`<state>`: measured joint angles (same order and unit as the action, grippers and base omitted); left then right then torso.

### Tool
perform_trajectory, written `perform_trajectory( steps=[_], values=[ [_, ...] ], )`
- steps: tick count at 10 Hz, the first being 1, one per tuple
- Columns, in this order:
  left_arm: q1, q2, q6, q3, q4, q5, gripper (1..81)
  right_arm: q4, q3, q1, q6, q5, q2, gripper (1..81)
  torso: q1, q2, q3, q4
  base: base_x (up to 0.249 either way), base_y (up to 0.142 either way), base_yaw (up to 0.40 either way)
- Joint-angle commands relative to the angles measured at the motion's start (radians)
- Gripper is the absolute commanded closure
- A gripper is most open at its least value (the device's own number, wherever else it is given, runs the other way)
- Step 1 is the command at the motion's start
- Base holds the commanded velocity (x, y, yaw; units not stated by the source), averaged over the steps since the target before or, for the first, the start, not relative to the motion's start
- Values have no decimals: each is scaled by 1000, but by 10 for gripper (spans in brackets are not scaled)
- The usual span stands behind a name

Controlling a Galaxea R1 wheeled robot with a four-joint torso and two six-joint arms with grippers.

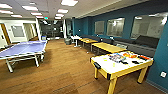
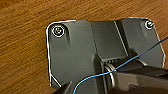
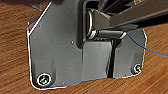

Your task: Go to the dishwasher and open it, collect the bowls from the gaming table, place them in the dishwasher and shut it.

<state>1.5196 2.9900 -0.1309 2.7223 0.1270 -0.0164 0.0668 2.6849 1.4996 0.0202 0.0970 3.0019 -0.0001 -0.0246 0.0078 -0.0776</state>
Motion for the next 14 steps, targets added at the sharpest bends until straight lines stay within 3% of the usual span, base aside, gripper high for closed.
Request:
perform_trajectory(
  steps=[1, 14],
  values=[
    [-49, -5, 5, 1, 5, 50, 10, -1, -2, -61, 1, 52, 1, 10, 0, 0, 0, 0, 0, 0, -400],
    [-51, -5, 5, 1, -4, 49, 10, -2, 9, -61, 4, 52, -4, 10, 0, 0, 0, 0, 0, 0, -400]
  ],
)
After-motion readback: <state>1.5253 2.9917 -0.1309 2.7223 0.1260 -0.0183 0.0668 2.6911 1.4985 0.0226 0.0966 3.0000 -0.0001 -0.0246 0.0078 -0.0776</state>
